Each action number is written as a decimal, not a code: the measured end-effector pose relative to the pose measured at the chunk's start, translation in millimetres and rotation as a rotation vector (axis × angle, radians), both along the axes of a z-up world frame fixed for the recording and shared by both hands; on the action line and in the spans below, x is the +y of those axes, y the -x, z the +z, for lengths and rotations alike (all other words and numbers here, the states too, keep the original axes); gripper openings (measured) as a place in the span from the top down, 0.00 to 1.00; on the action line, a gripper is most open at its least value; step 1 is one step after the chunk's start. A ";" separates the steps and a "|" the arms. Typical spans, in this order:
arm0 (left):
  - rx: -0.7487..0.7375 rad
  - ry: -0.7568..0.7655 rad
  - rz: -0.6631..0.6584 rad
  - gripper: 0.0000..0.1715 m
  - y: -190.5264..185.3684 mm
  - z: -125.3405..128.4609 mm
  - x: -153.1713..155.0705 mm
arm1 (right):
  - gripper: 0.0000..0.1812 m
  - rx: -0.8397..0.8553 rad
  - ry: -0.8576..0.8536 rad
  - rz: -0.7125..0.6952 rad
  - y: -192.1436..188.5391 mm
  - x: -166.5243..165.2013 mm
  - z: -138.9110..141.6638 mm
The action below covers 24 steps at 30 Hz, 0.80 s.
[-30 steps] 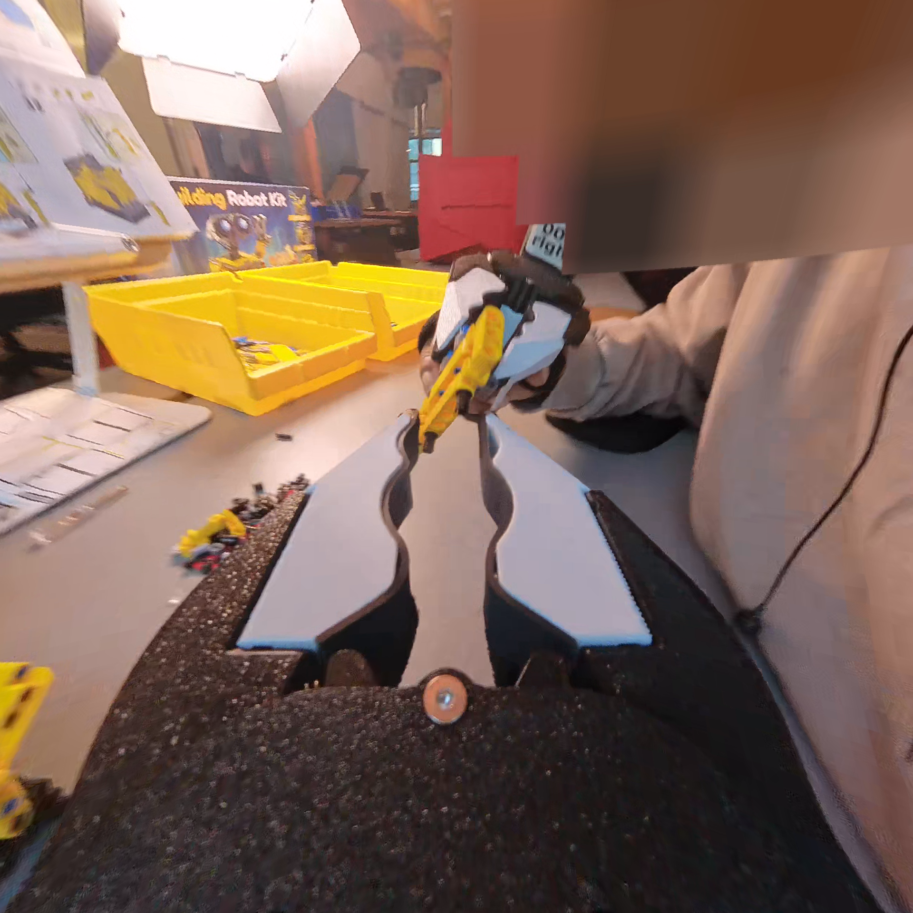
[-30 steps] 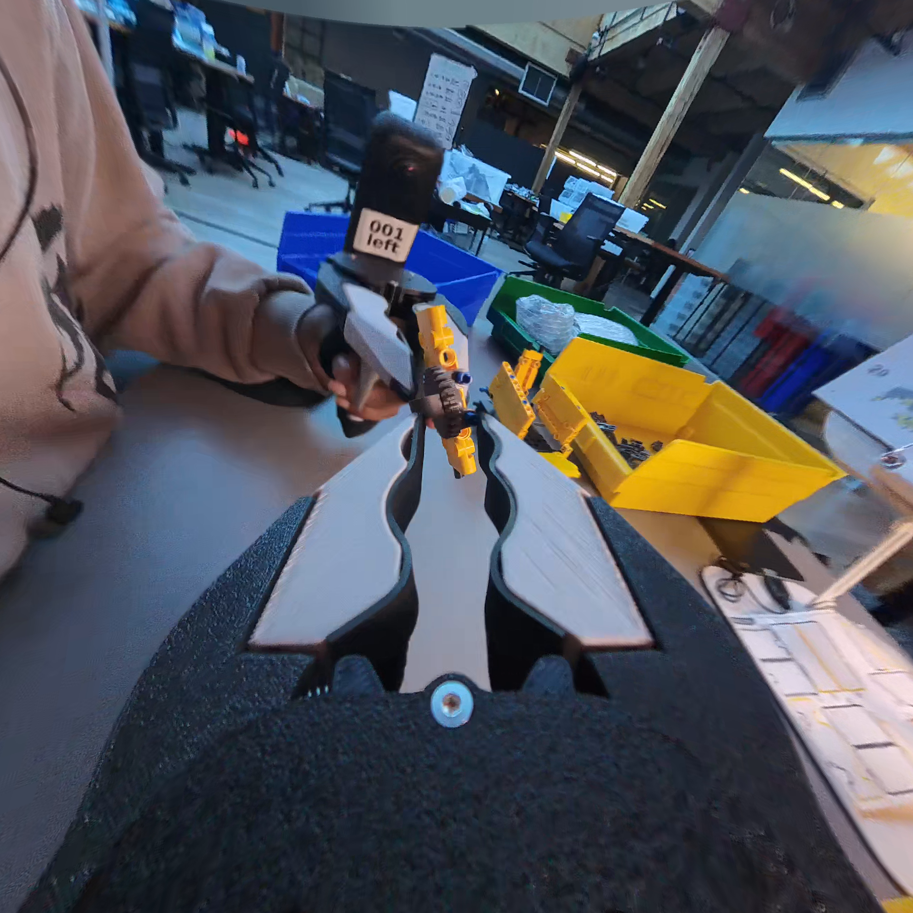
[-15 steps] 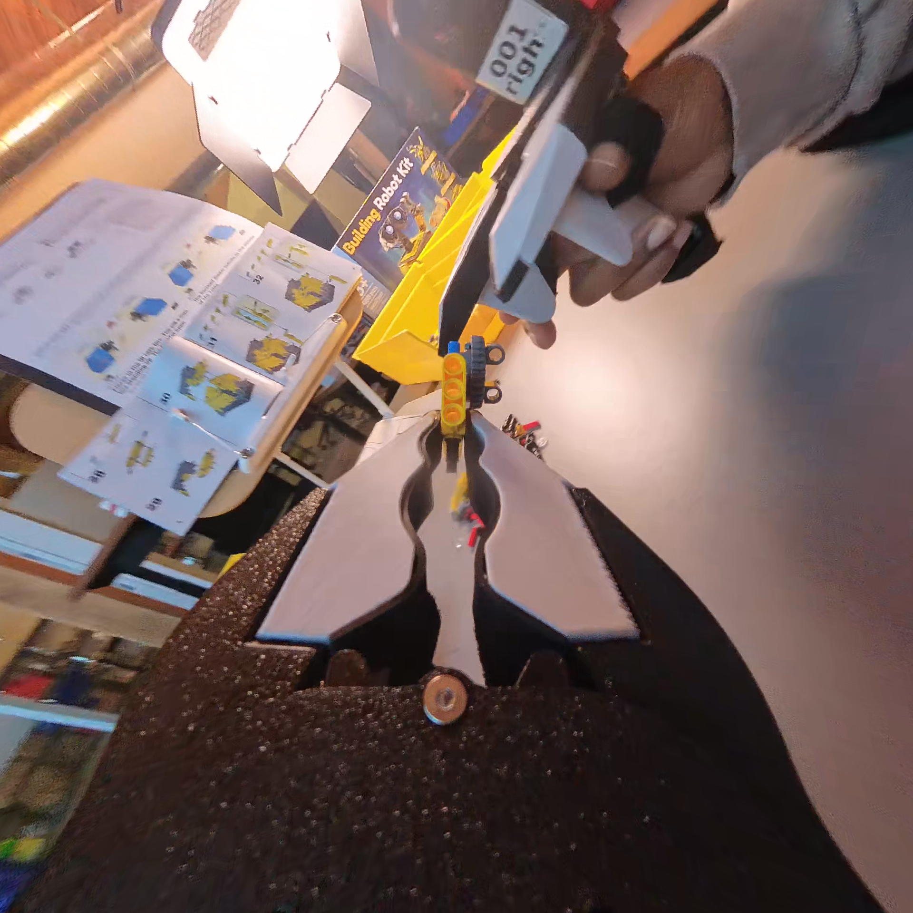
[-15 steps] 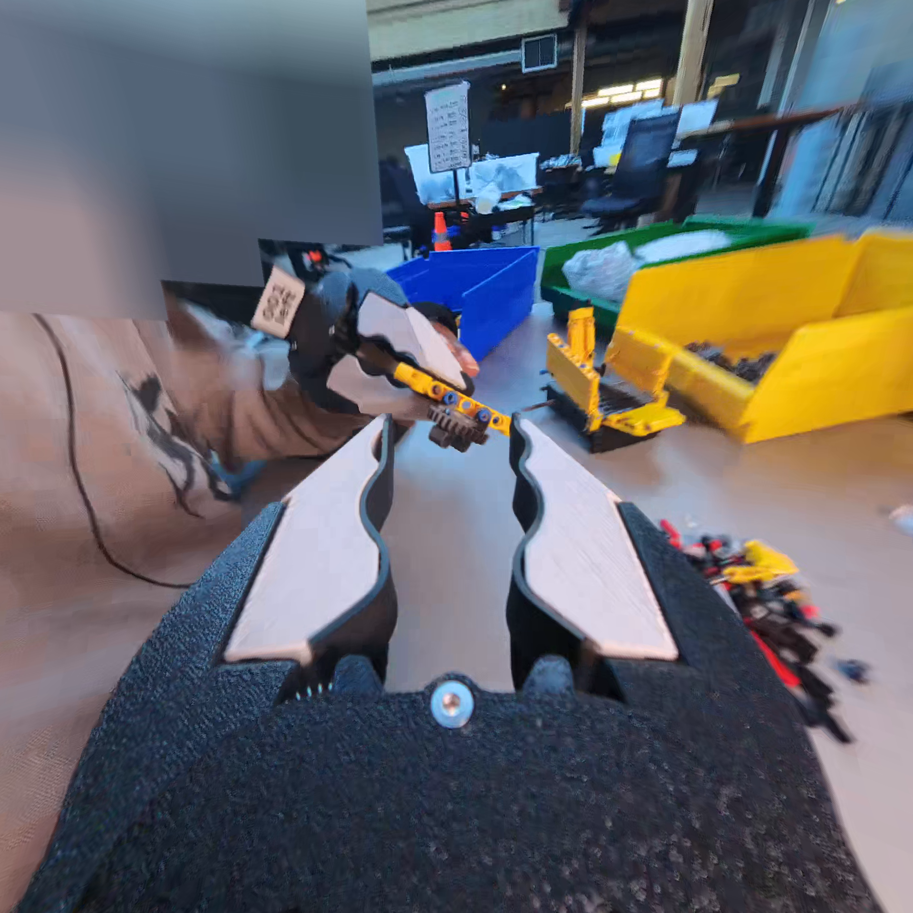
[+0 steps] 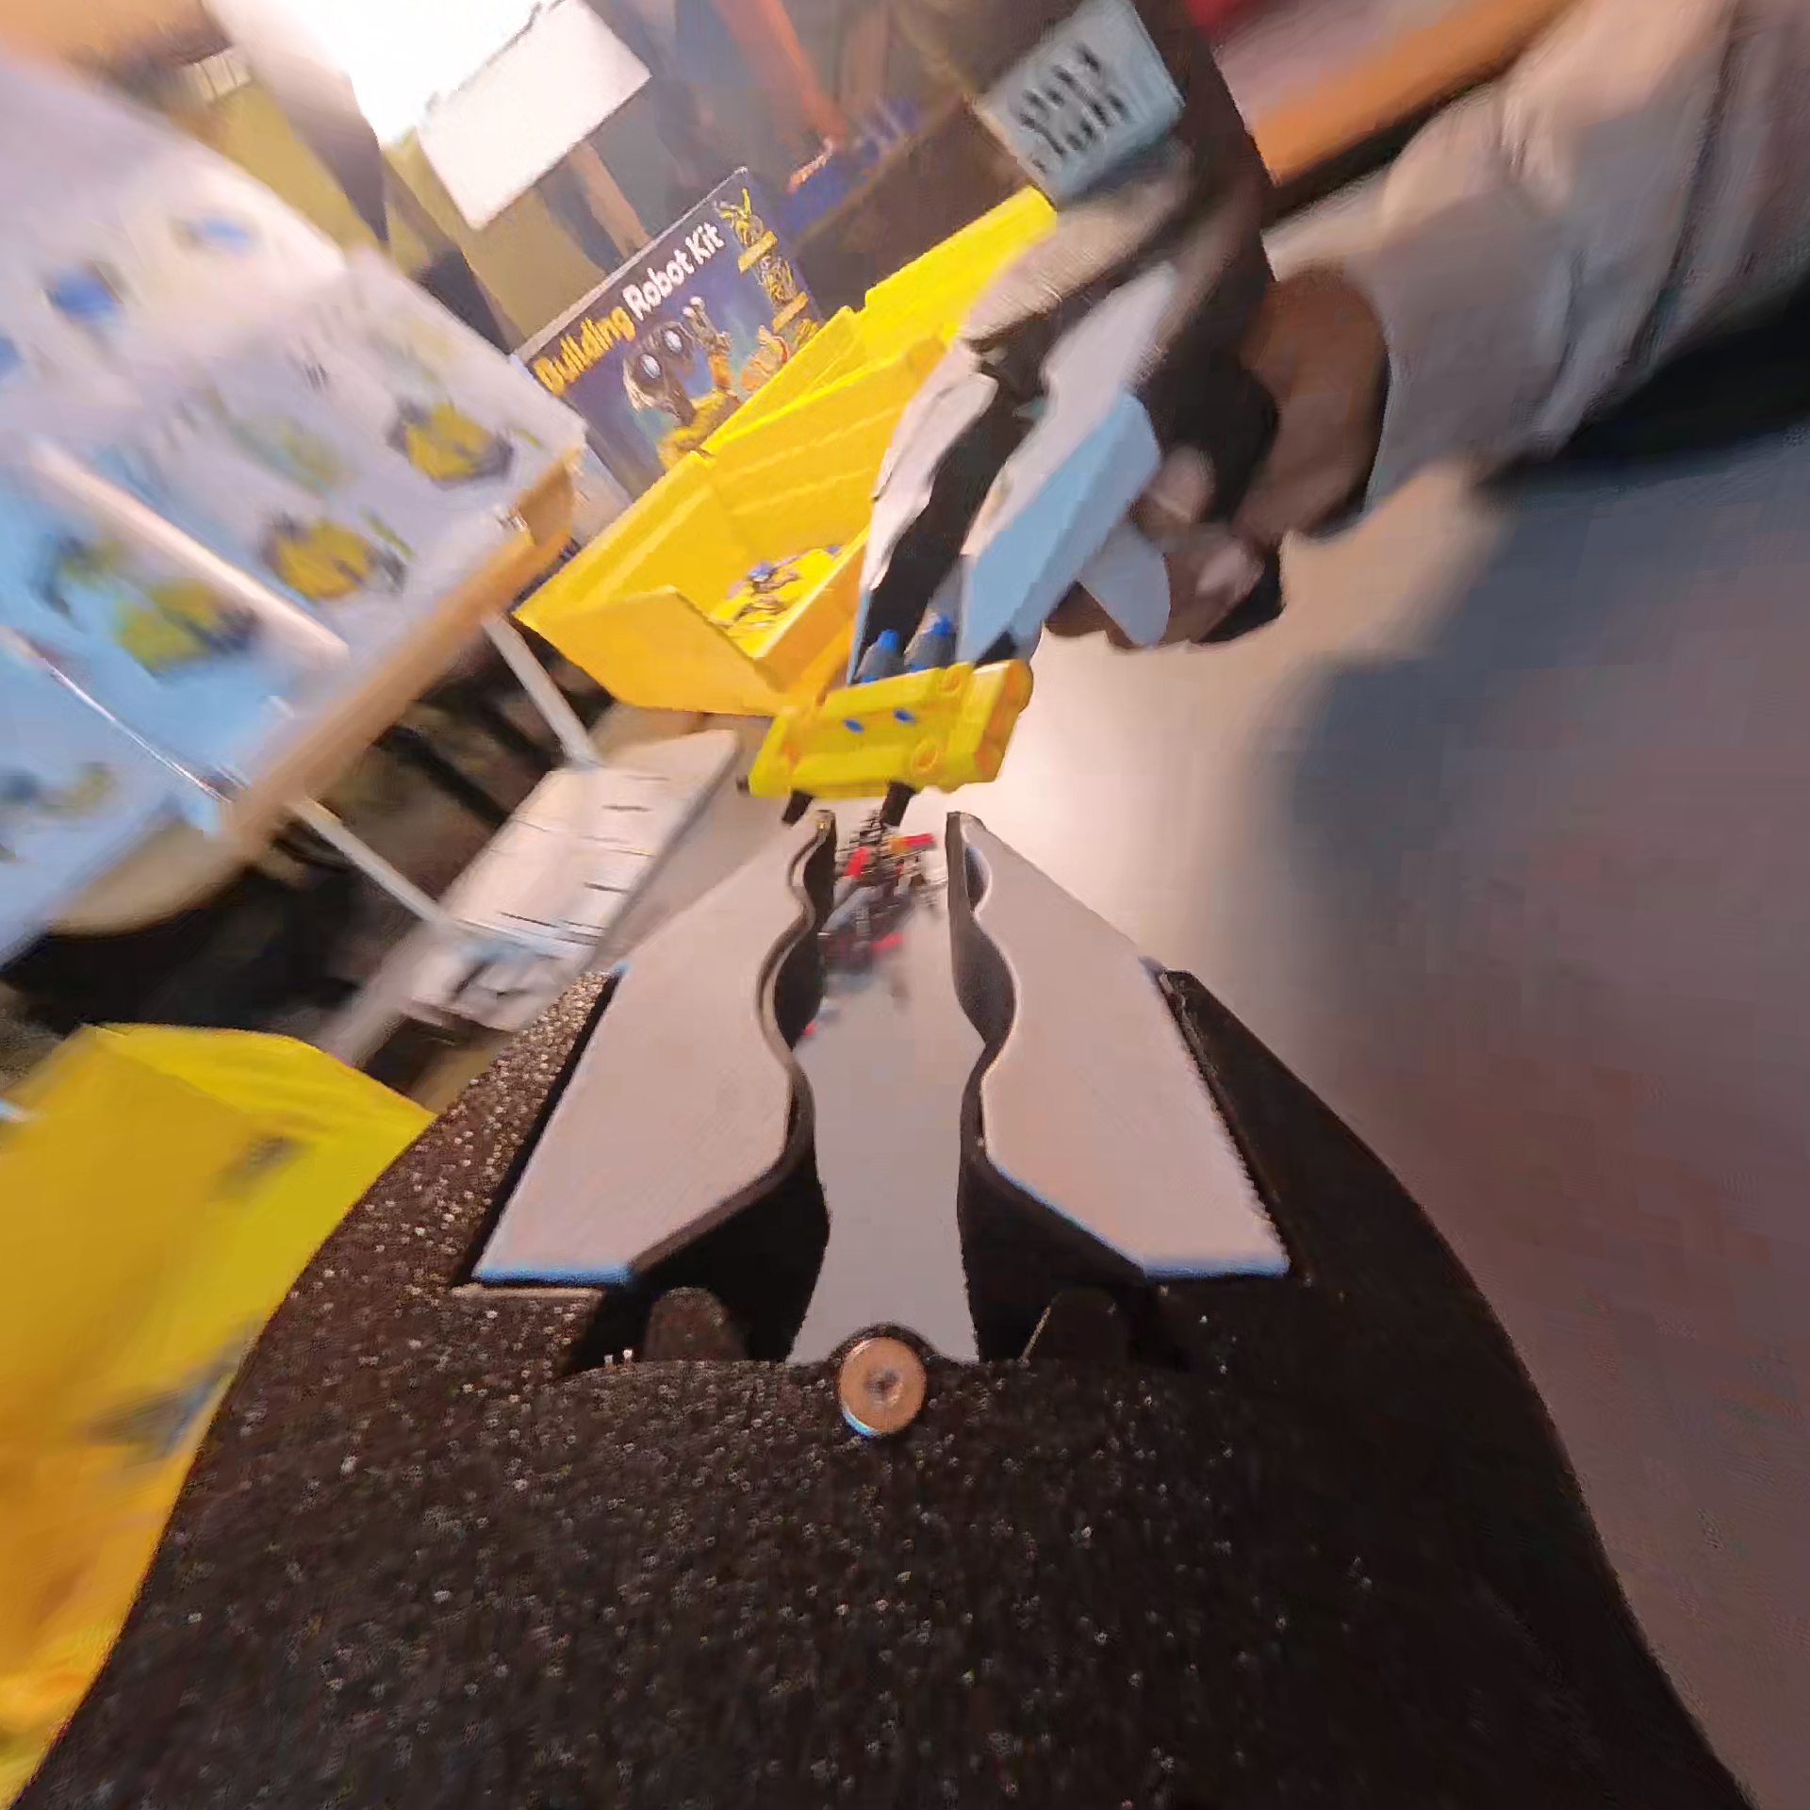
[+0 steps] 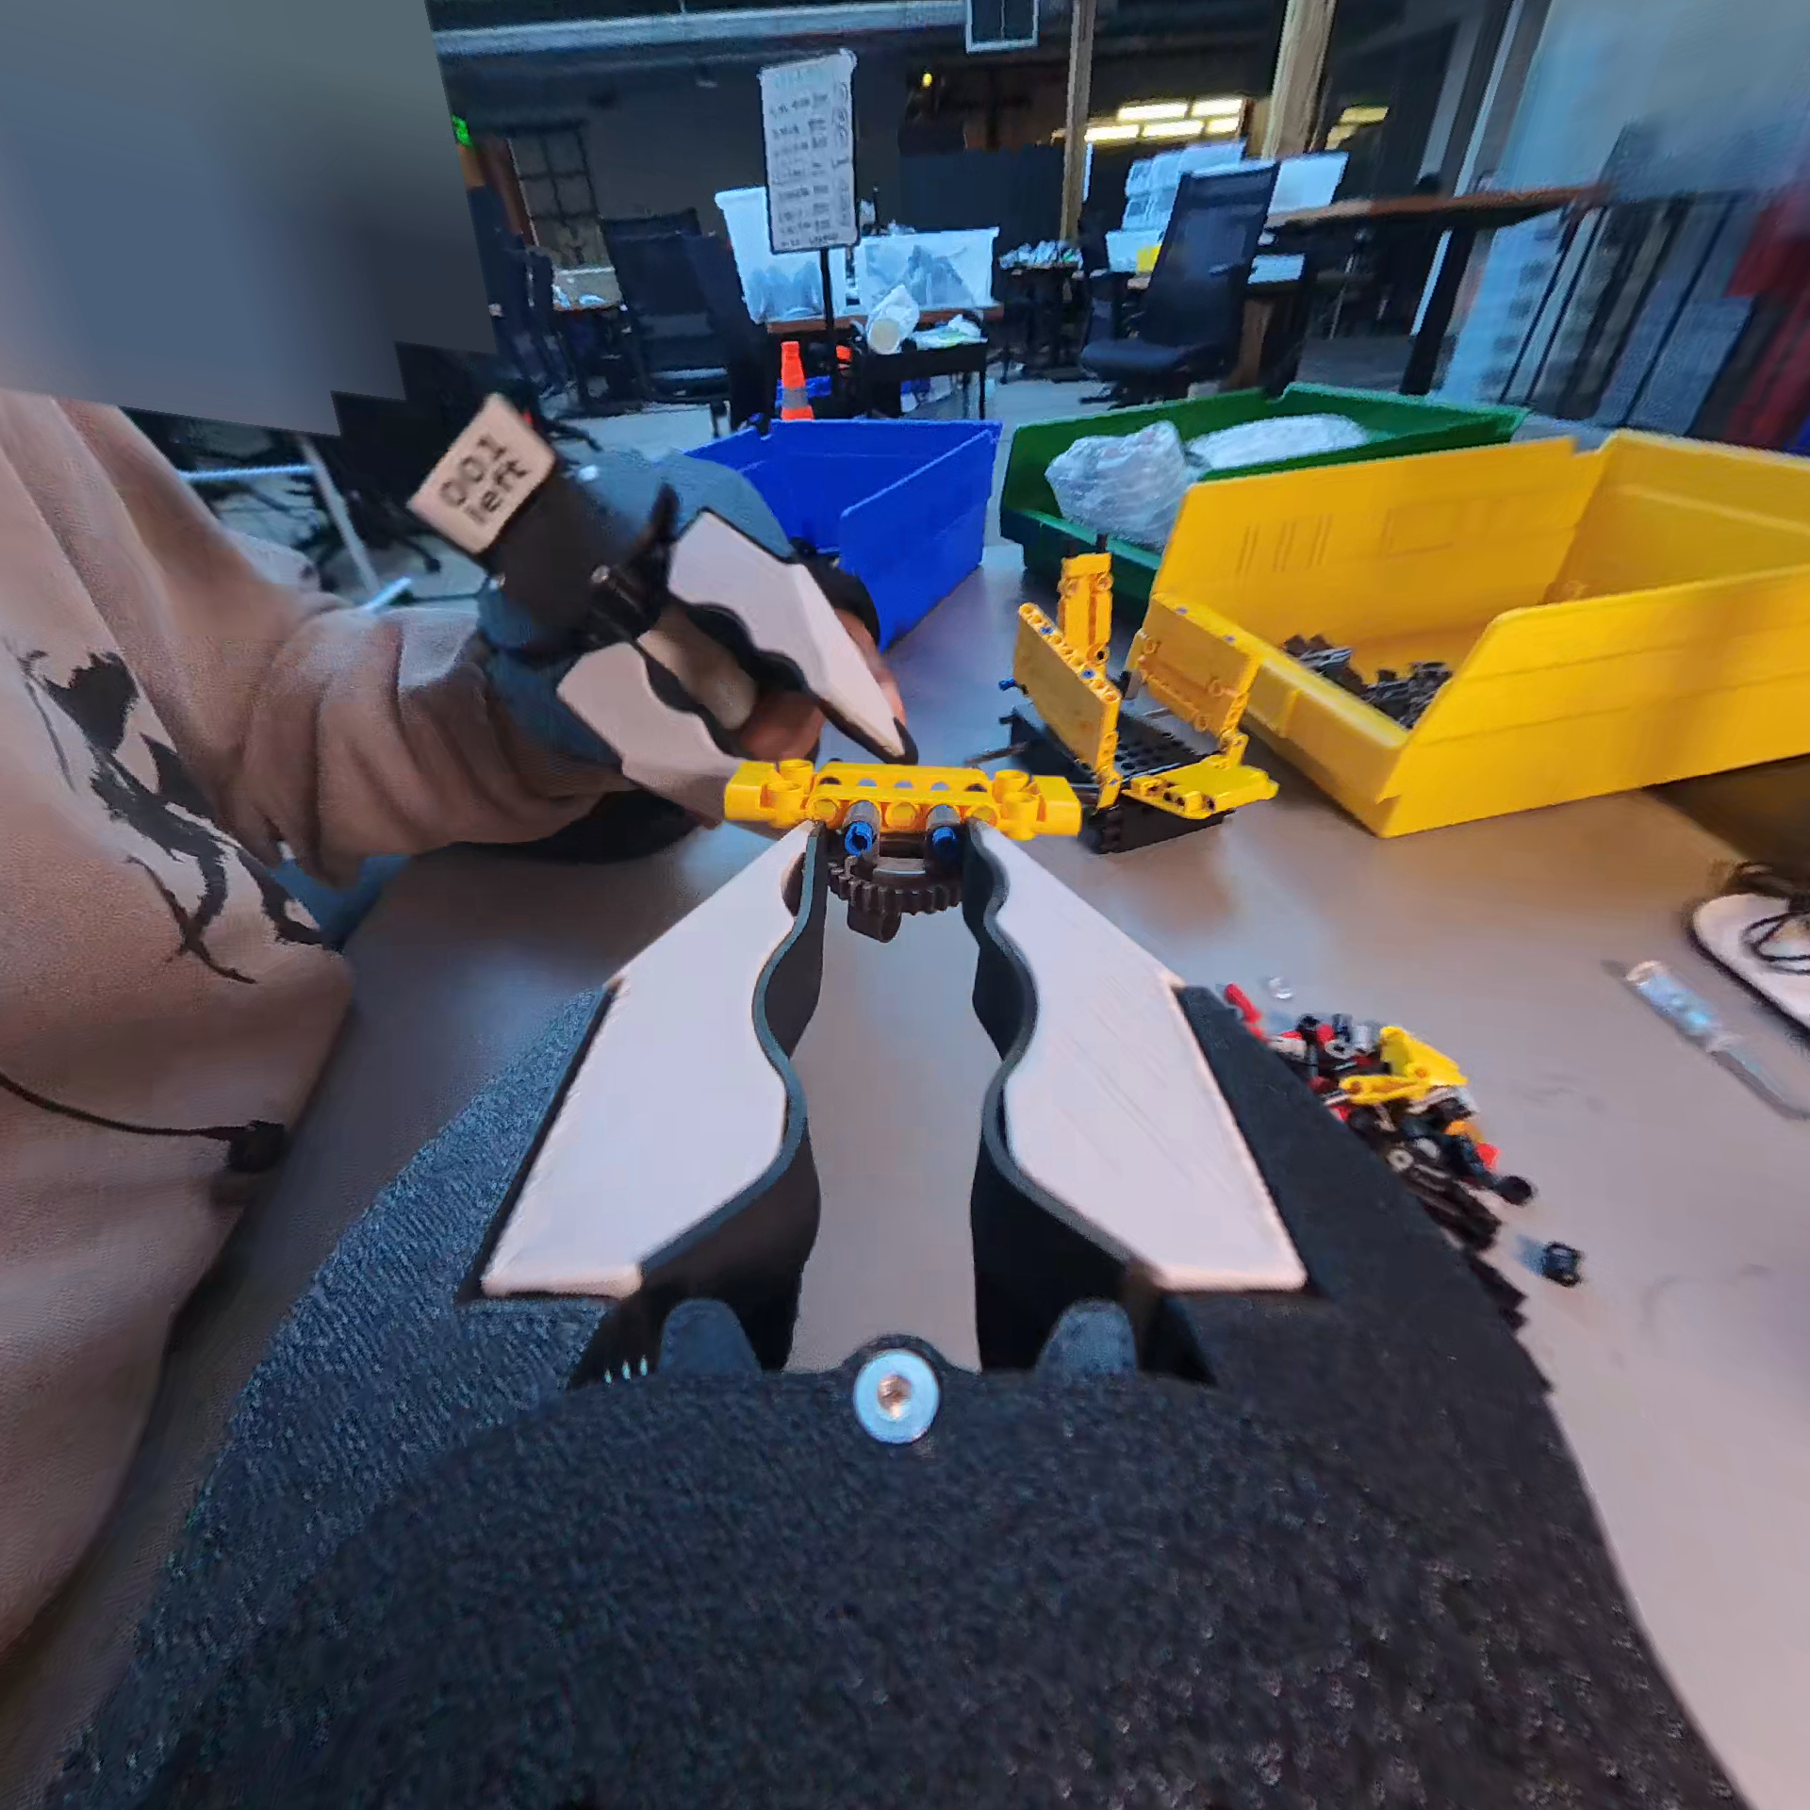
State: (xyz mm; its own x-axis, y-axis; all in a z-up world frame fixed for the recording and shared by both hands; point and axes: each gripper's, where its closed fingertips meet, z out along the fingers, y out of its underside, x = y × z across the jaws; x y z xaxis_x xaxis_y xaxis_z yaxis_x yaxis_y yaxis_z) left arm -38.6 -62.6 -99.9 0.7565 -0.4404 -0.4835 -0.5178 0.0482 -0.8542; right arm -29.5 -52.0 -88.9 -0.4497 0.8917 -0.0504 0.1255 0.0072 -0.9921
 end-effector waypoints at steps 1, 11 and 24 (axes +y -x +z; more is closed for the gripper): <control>-0.199 0.073 -0.046 0.86 2.6 5.7 -2.6 | 0.86 0.038 -0.026 -0.009 -2.2 2.8 4.5; -1.303 0.645 -0.489 0.91 -21.1 27.8 -11.6 | 0.86 0.197 -0.291 0.040 -9.0 -25.1 12.6; -1.304 0.642 -0.463 0.97 -11.8 25.0 -6.0 | 0.88 0.164 -0.469 -0.033 -2.2 -17.3 6.8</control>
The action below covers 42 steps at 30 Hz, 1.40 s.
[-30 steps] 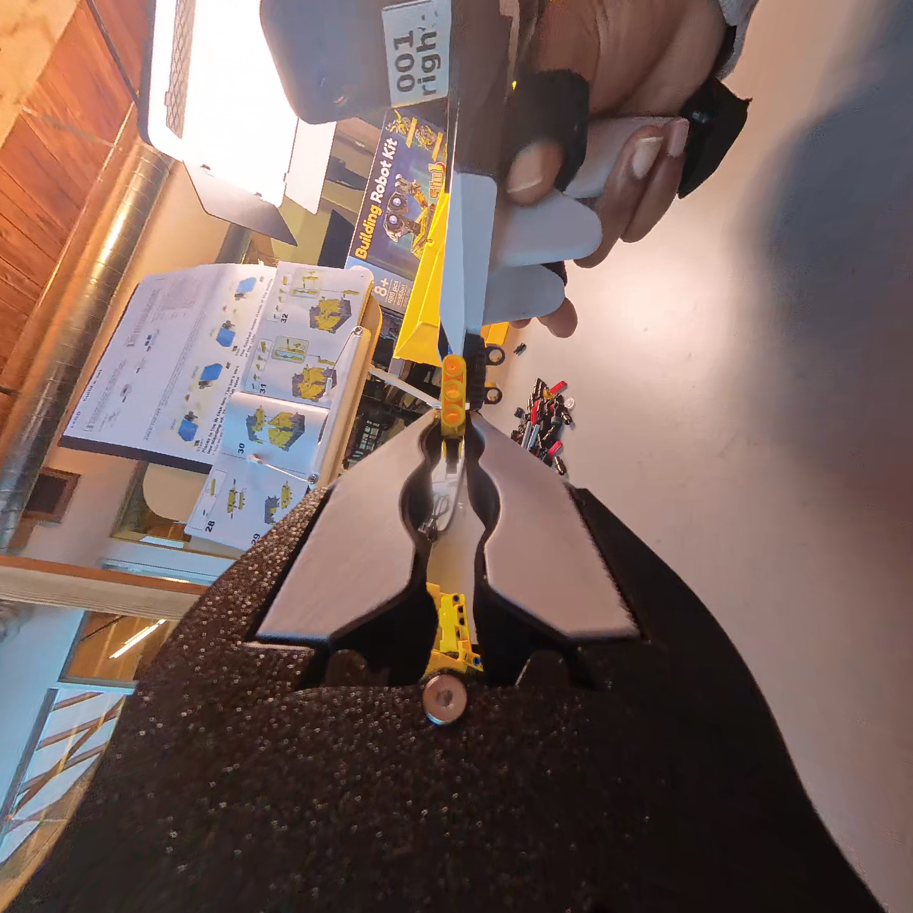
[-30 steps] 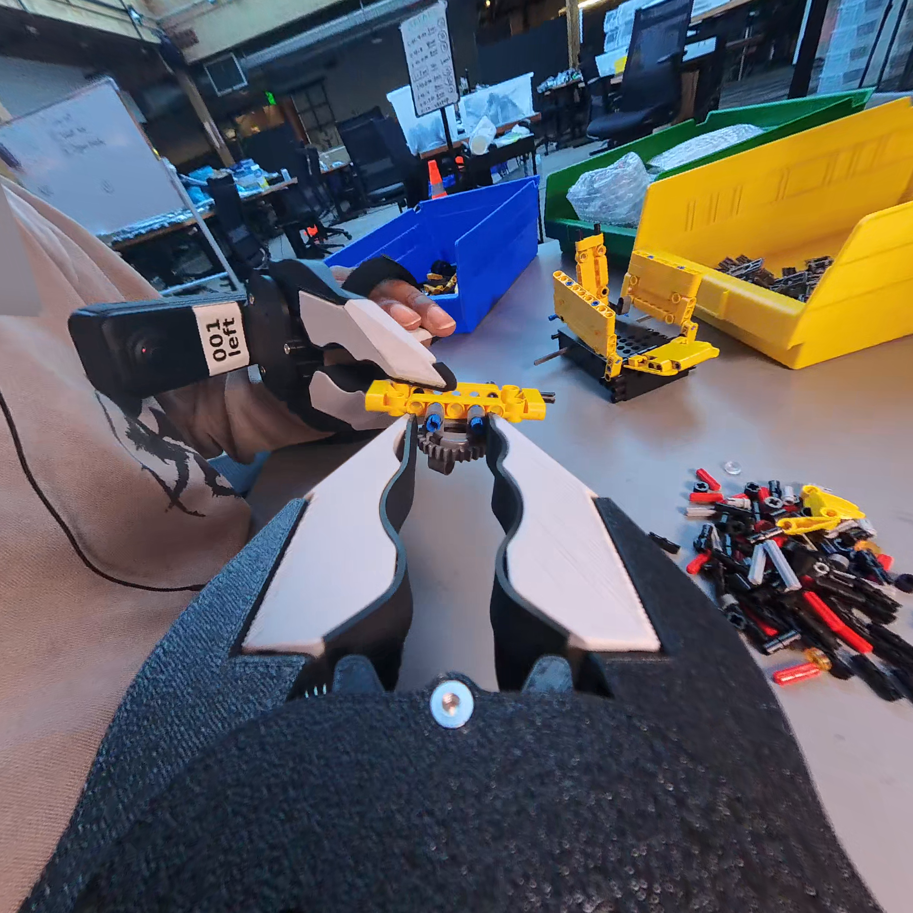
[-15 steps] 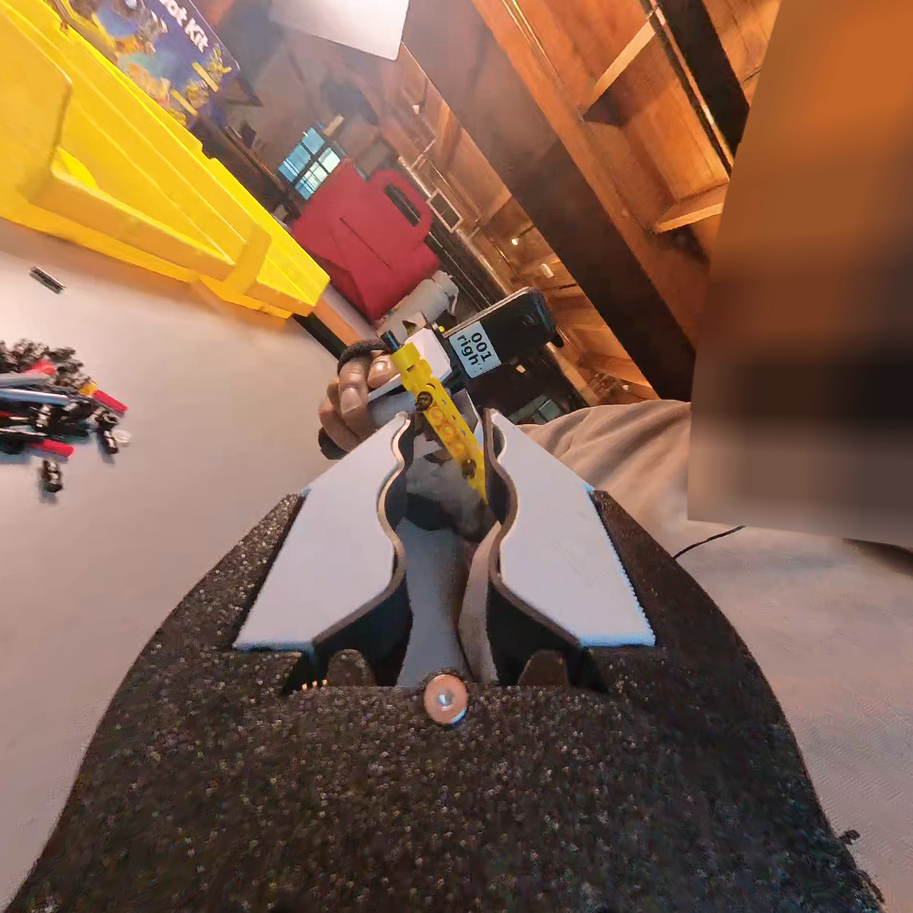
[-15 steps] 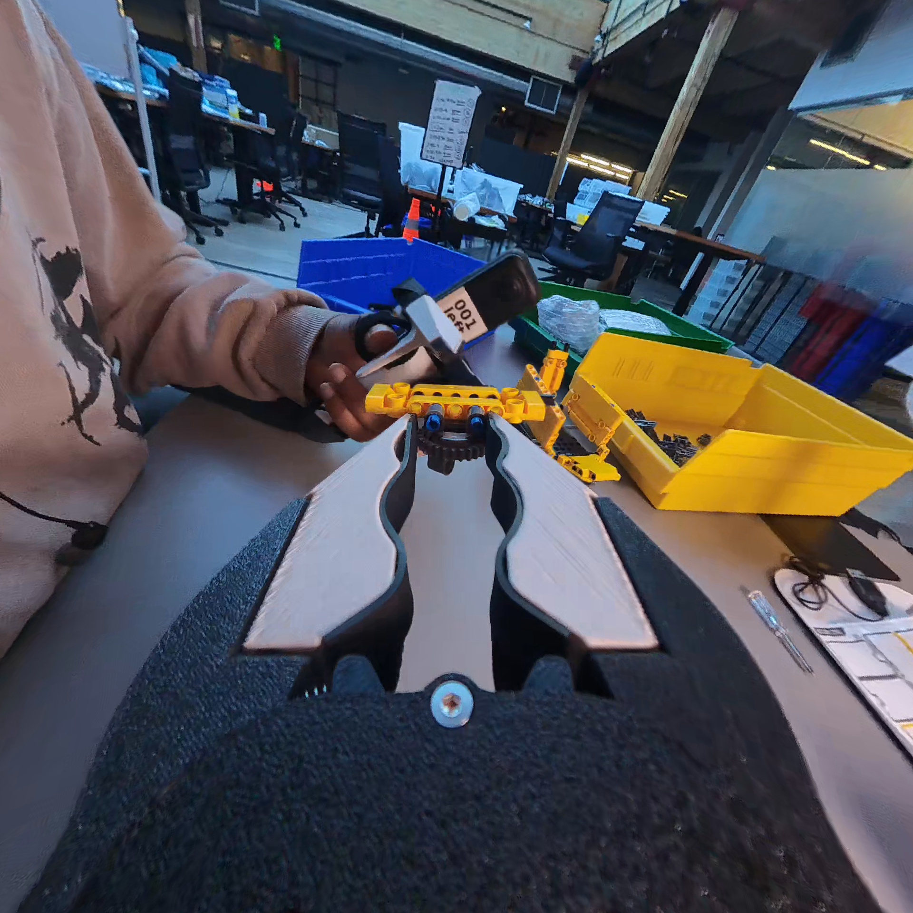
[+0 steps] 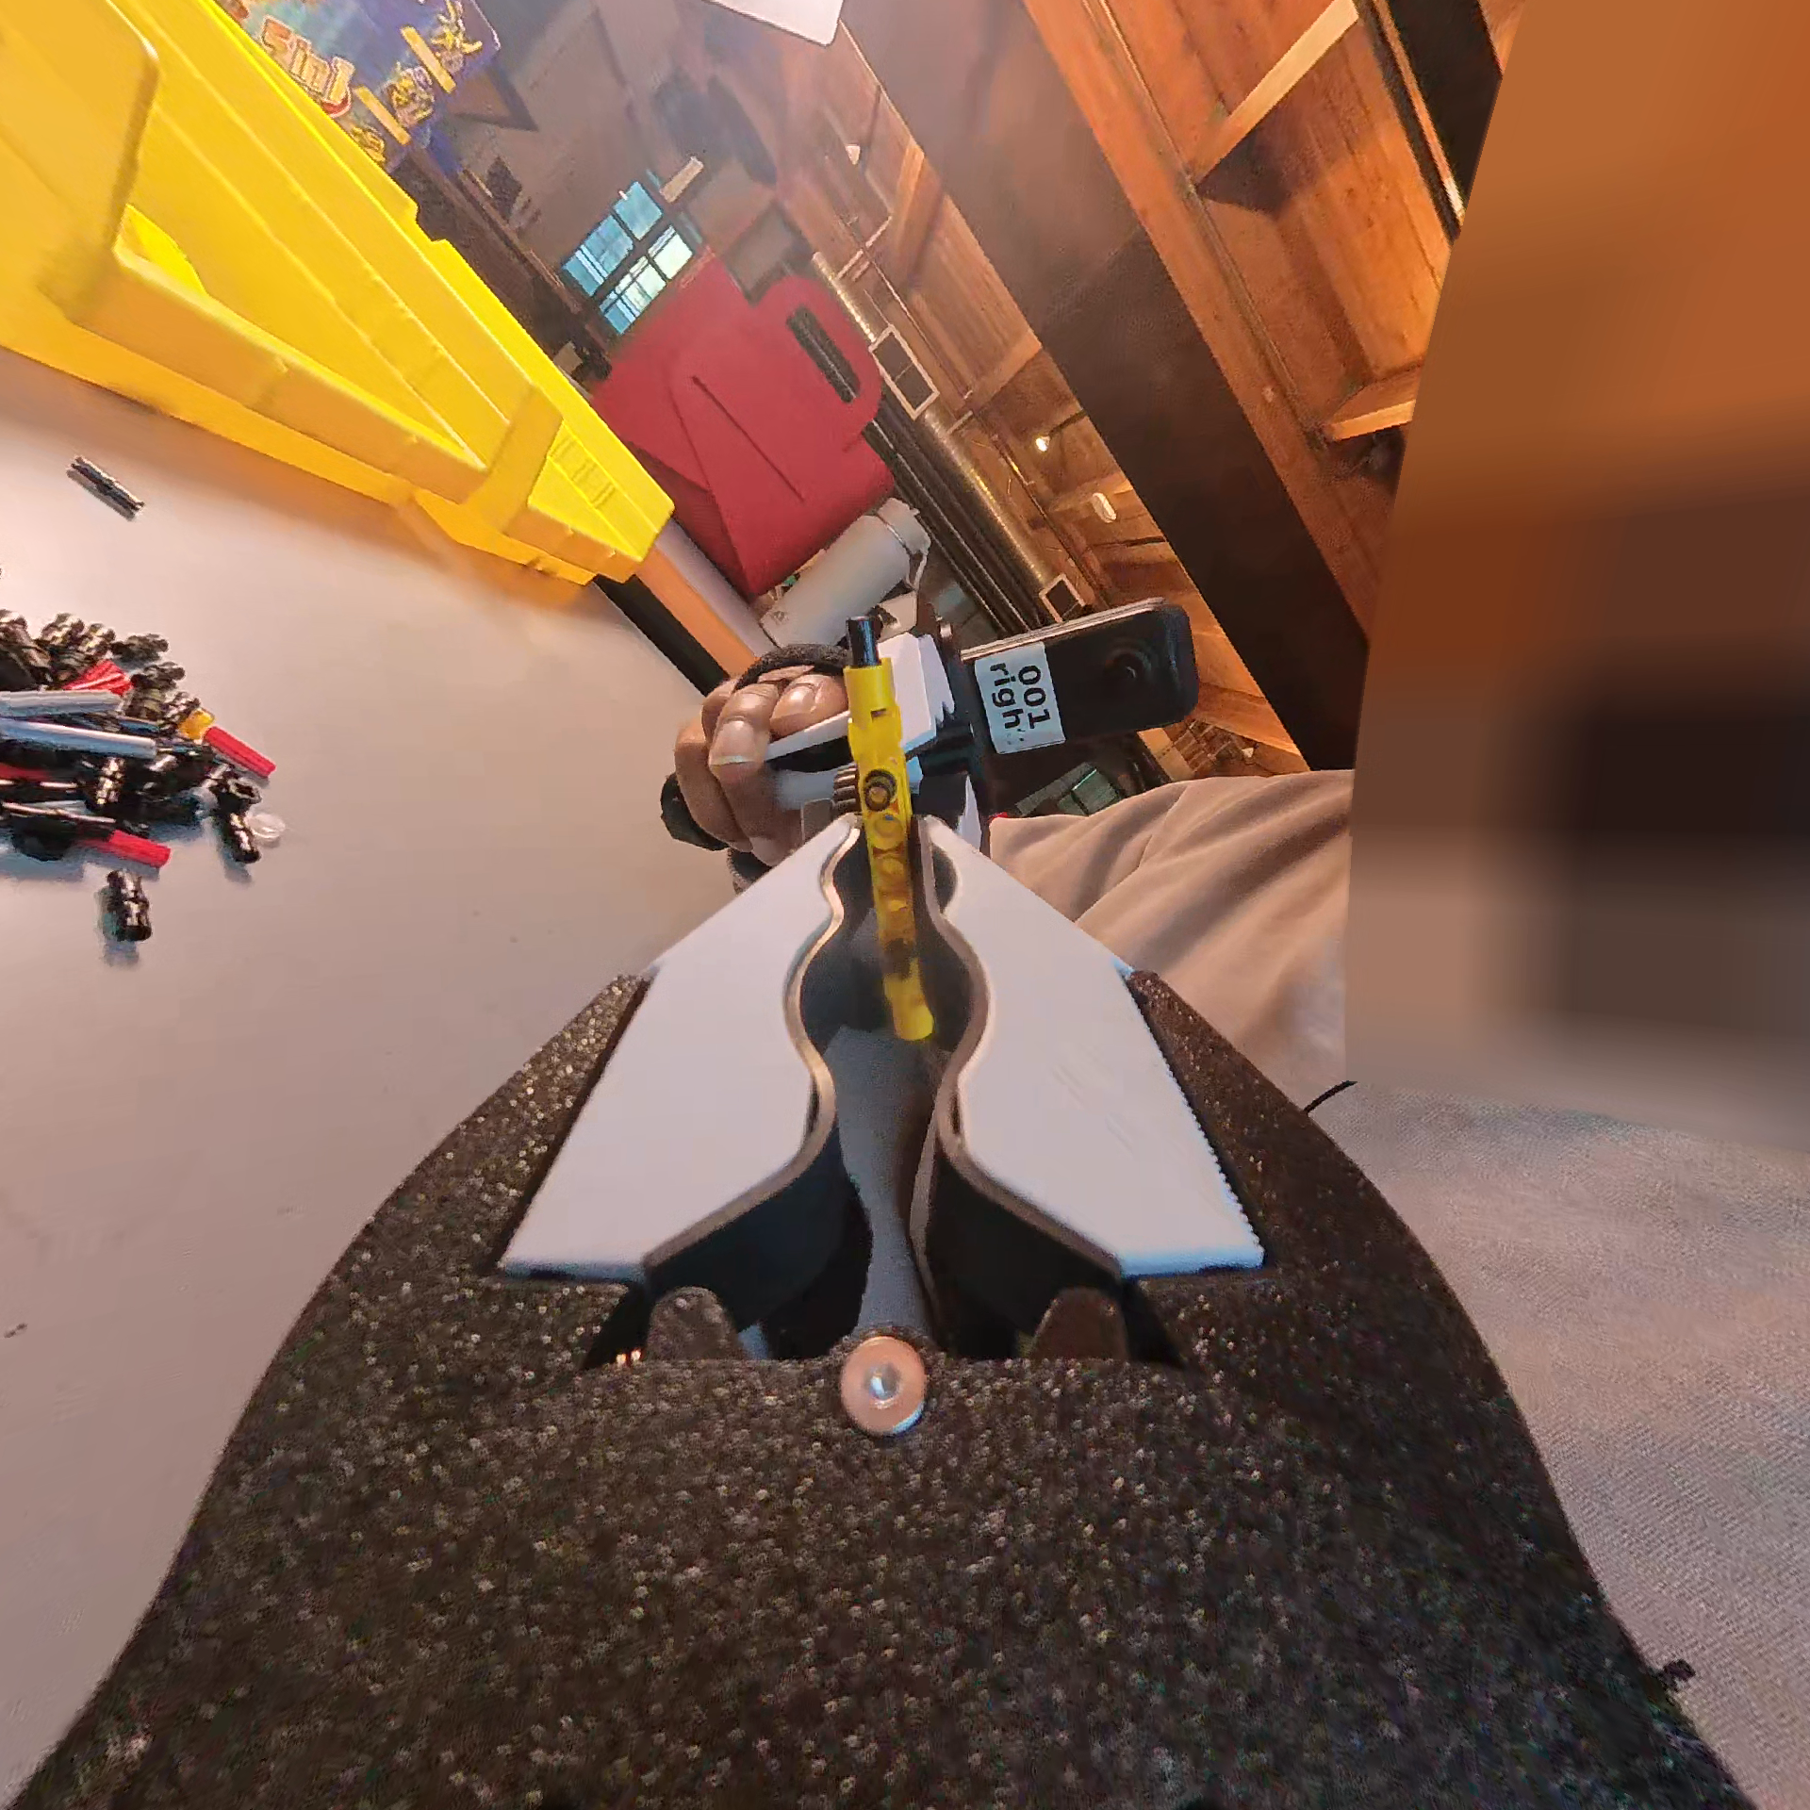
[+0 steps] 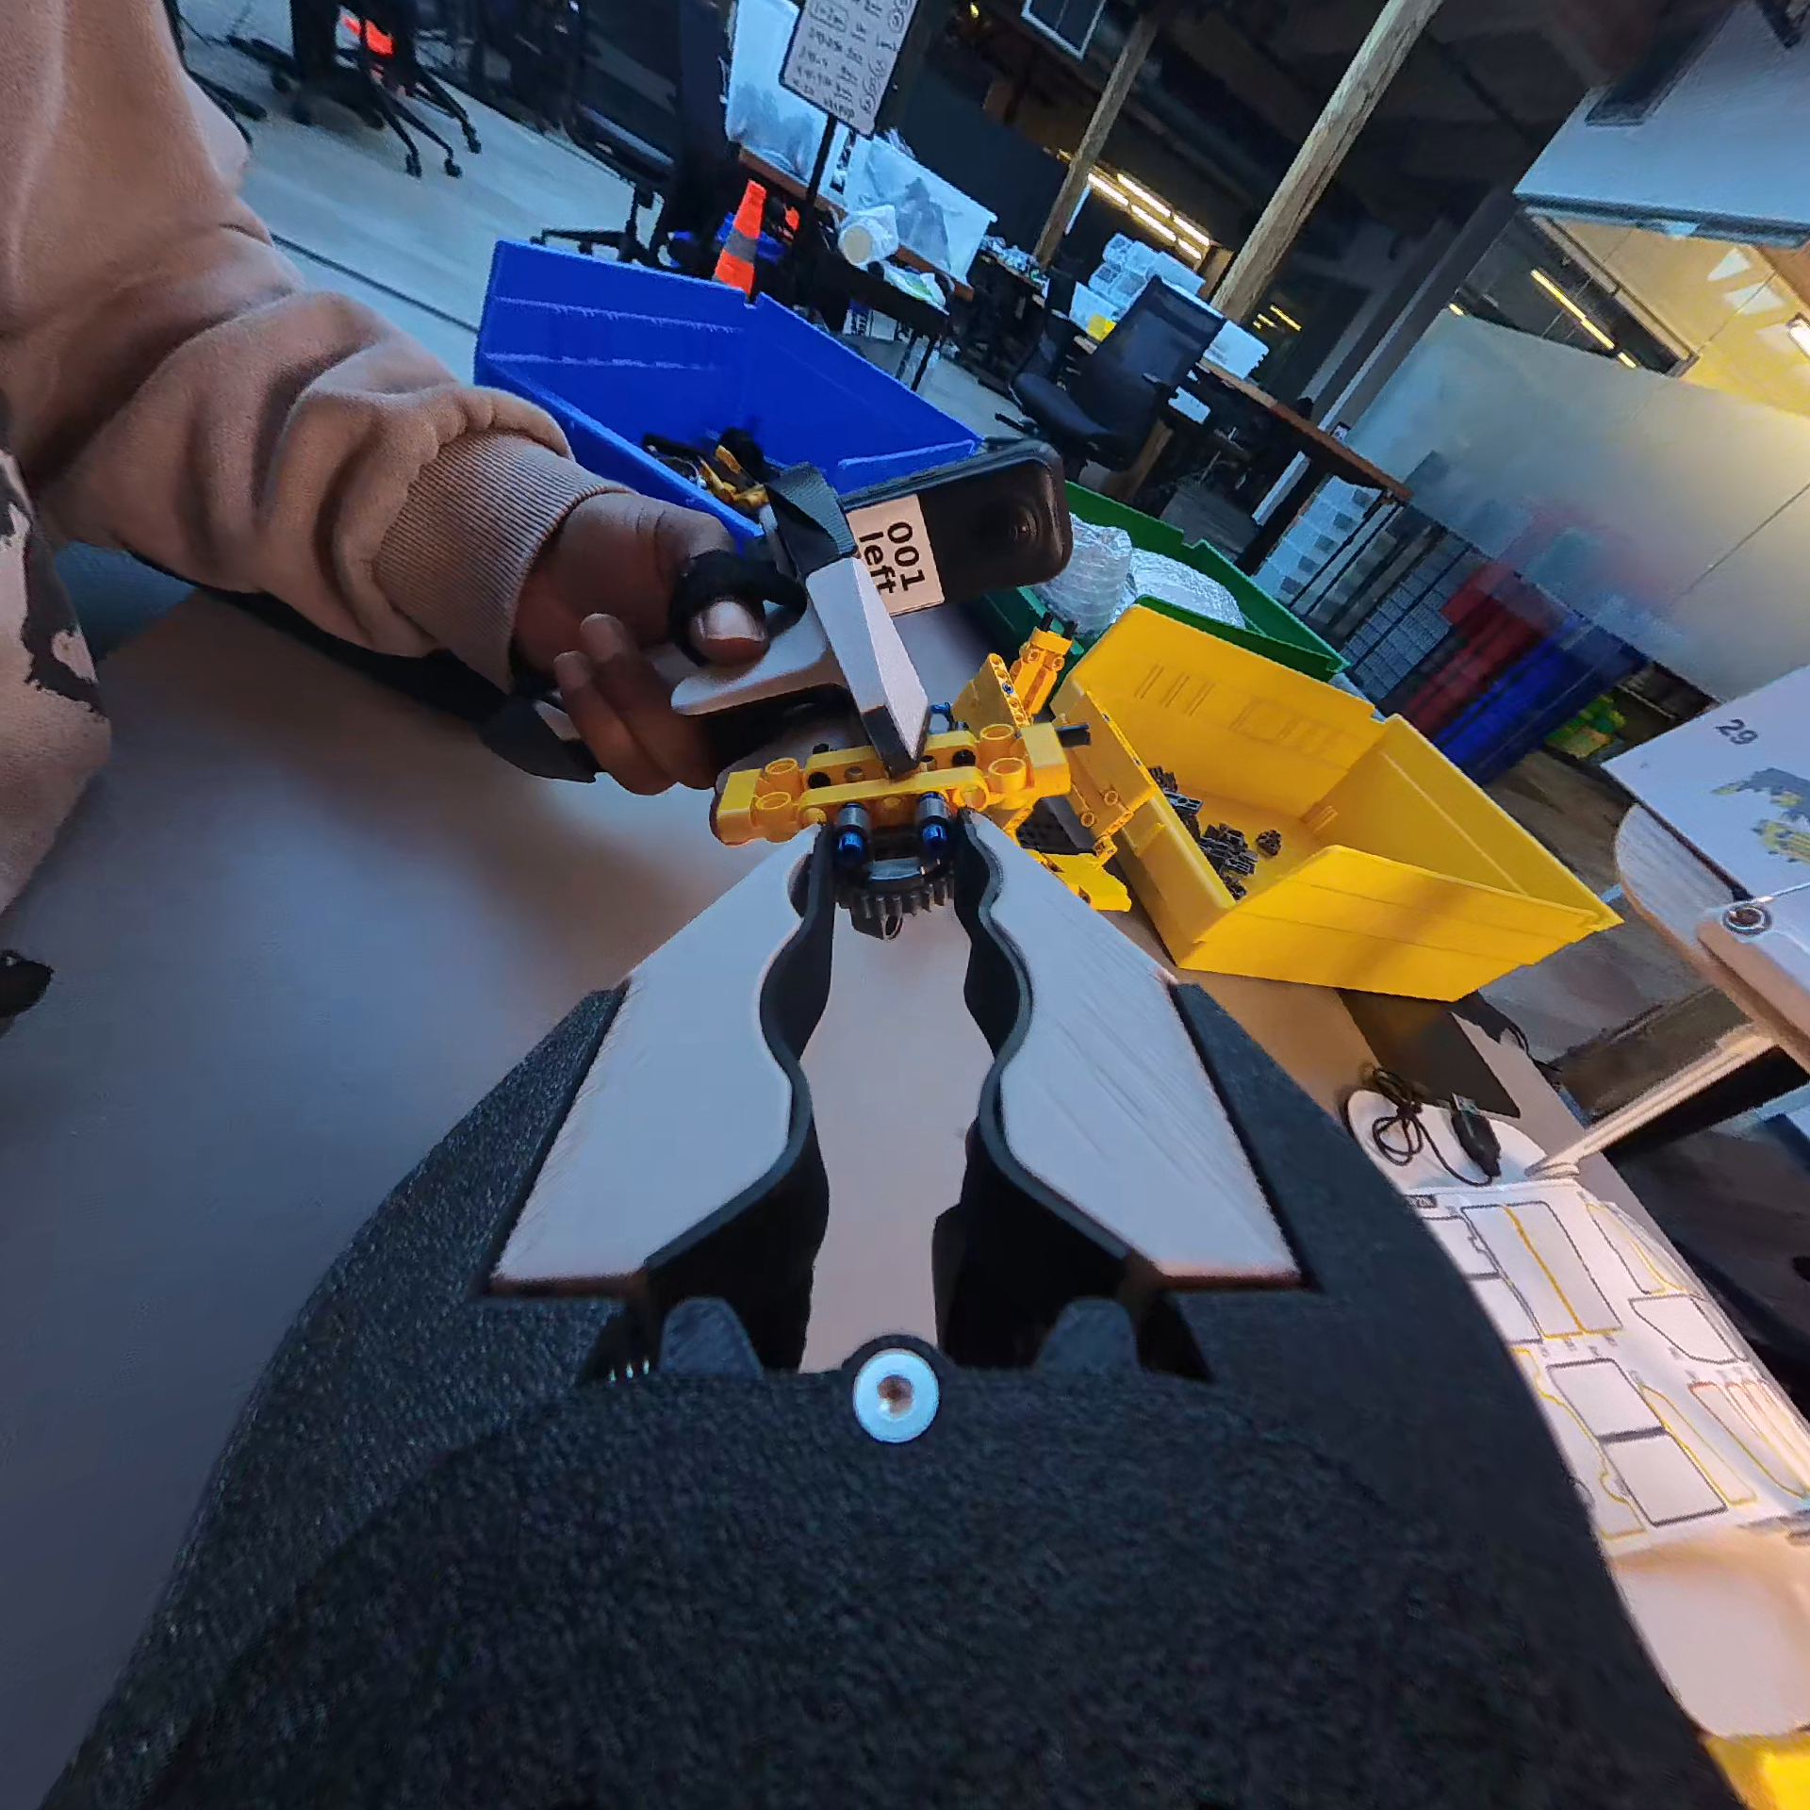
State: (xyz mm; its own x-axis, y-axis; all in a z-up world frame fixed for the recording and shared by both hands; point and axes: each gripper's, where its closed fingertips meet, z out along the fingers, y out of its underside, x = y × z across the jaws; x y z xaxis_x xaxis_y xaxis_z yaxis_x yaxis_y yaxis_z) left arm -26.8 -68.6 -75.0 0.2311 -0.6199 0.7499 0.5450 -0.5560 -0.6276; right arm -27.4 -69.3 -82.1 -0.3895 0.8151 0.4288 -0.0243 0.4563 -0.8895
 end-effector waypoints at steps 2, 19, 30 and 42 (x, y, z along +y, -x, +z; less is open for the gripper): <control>0.005 -0.005 0.002 0.97 -0.3 0.1 1.0 | 0.88 -0.009 -0.011 -0.003 -0.6 1.6 0.2; 0.220 -0.022 0.140 0.97 24.1 -14.0 10.0 | 0.88 -0.006 0.075 0.006 -18.3 30.6 7.0; 0.305 0.089 0.103 0.96 13.7 -48.4 8.6 | 0.87 -0.161 0.080 0.063 -16.9 18.9 -36.9; 0.432 0.088 0.024 0.75 -11.9 -56.7 1.6 | 0.87 -0.096 0.184 0.091 -13.6 5.9 -20.7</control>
